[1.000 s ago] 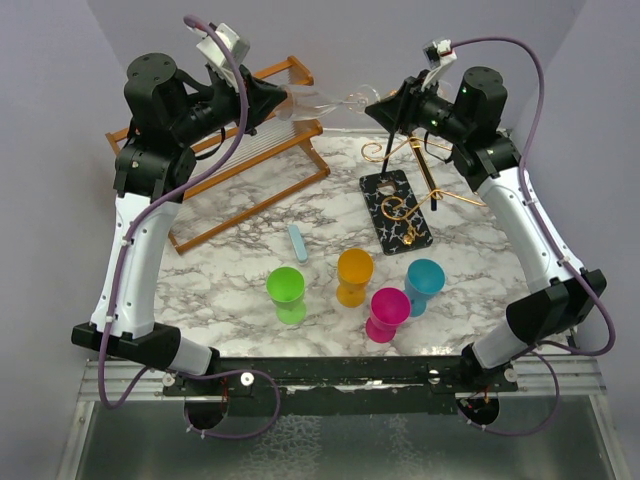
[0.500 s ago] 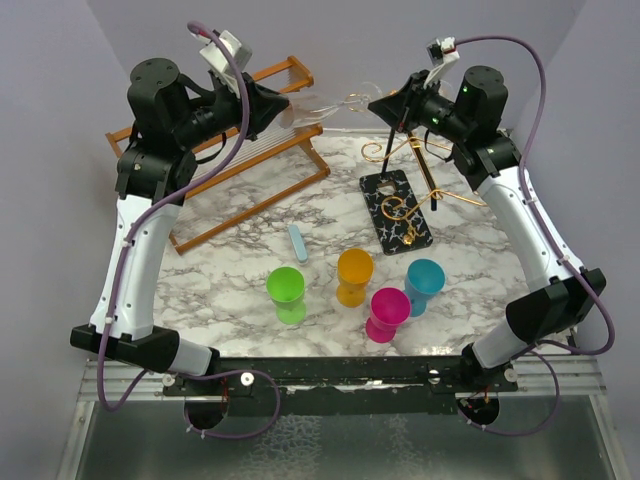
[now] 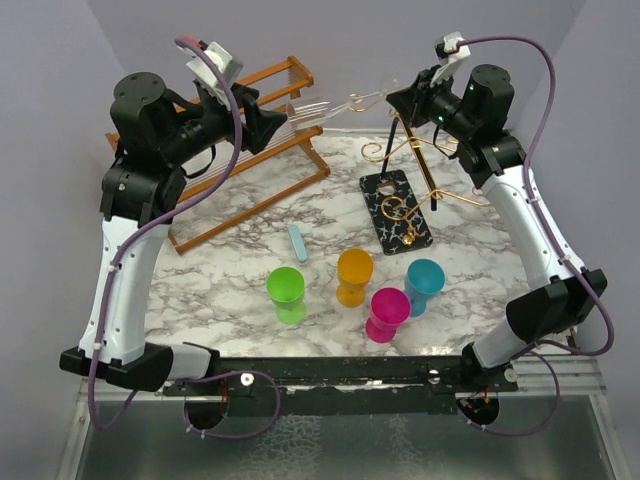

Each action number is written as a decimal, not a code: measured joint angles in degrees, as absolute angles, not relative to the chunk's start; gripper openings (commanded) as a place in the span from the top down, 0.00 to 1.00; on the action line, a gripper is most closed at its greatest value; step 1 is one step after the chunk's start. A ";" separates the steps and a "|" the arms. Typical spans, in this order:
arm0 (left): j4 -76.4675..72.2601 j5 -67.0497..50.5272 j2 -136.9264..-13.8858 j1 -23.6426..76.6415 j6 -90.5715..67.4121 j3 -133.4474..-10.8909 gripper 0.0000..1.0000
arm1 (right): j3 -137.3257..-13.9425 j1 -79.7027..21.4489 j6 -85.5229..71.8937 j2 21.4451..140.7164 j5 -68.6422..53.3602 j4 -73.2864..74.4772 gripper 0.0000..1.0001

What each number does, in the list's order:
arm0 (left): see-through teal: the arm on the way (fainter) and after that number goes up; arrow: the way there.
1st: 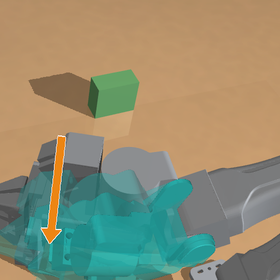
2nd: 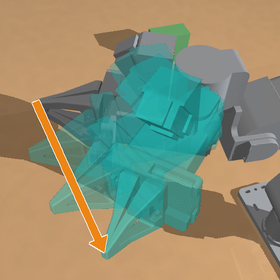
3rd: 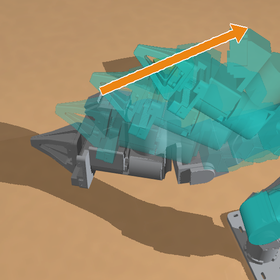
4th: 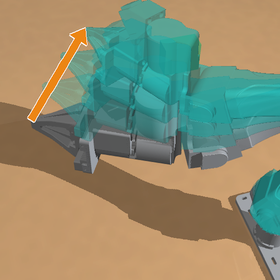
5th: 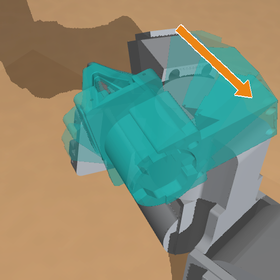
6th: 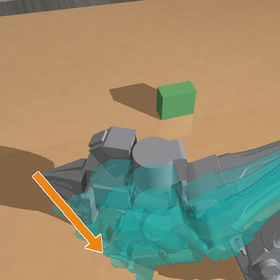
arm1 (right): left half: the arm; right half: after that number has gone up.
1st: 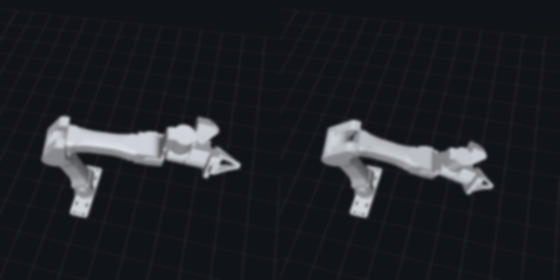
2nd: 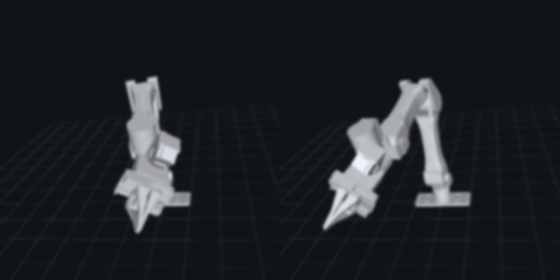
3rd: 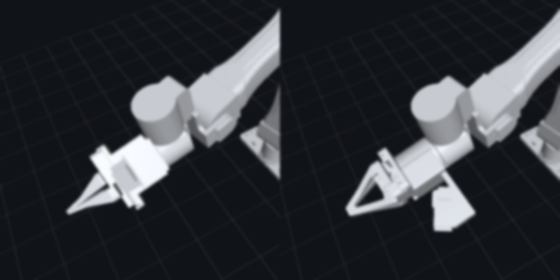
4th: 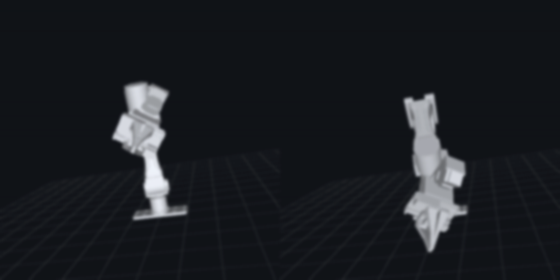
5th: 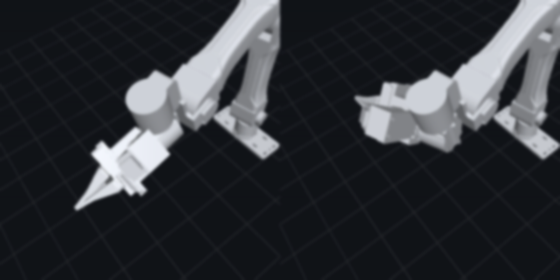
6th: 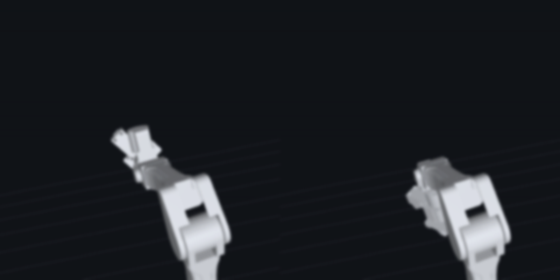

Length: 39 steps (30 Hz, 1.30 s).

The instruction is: Place the wine glass upside down on the wine glass rack

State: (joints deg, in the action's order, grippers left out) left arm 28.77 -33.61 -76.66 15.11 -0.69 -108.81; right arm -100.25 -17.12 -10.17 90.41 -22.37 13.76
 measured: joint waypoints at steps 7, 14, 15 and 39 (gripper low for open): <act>30.76 -19.40 -73.82 15.11 4.58 -109.14 0.12 | -101.23 -16.93 -2.33 90.39 -17.41 14.63 0.98; 32.25 -9.74 -73.63 15.07 8.19 -109.23 0.01 | -104.86 -16.93 5.26 90.45 -13.23 14.94 0.98; 32.25 -9.08 -73.60 15.07 8.56 -109.23 0.01 | -105.43 -16.97 6.35 90.70 -12.62 14.90 0.98; 32.21 -4.67 -73.49 15.07 12.40 -108.71 0.01 | -127.90 -21.15 24.97 112.51 5.54 10.44 0.98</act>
State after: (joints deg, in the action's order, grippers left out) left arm 32.21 -4.67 -73.49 15.07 12.40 -108.71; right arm -127.90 -21.15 24.97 112.51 5.54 10.44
